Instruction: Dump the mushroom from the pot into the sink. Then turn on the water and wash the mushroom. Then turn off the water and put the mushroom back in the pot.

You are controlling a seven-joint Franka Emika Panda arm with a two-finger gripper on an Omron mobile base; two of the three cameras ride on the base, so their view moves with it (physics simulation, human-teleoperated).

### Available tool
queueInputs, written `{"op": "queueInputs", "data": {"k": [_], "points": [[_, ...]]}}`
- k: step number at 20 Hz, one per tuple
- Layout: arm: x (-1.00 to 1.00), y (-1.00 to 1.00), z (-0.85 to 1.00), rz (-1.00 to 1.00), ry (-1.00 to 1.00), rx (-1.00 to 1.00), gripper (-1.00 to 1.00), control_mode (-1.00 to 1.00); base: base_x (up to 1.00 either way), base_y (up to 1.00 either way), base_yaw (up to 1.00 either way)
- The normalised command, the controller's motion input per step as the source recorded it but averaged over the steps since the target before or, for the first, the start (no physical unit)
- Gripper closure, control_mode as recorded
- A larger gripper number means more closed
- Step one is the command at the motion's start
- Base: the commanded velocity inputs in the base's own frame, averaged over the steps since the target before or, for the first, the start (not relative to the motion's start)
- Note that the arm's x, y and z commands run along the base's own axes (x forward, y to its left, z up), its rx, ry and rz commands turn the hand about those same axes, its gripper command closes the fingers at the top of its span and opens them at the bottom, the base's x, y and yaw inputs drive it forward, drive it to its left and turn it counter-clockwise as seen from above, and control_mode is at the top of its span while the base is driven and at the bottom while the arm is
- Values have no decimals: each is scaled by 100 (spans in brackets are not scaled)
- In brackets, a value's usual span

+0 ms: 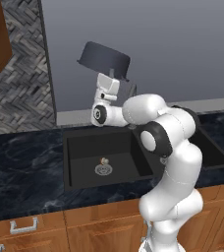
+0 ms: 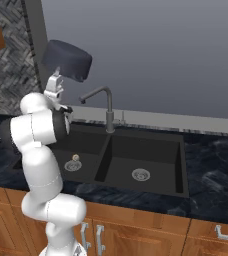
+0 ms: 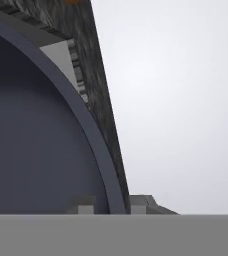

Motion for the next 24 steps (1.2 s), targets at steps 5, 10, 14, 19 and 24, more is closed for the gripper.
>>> {"op": "queueInputs", "data": {"k": [5, 10, 14, 19, 24], "points": [[-54, 11, 12, 1, 0, 14, 100, -100, 0, 0, 0], [-99, 44, 1, 6, -2, 9, 100, -100, 0, 0, 0], [-96, 13, 16, 8, 1, 18, 100, -100, 0, 0, 0], [-61, 0, 44, 20, 38, 19, 100, -100, 0, 0, 0], [-35, 6, 13, 22, 51, 2, 100, -100, 0, 0, 0]]}}
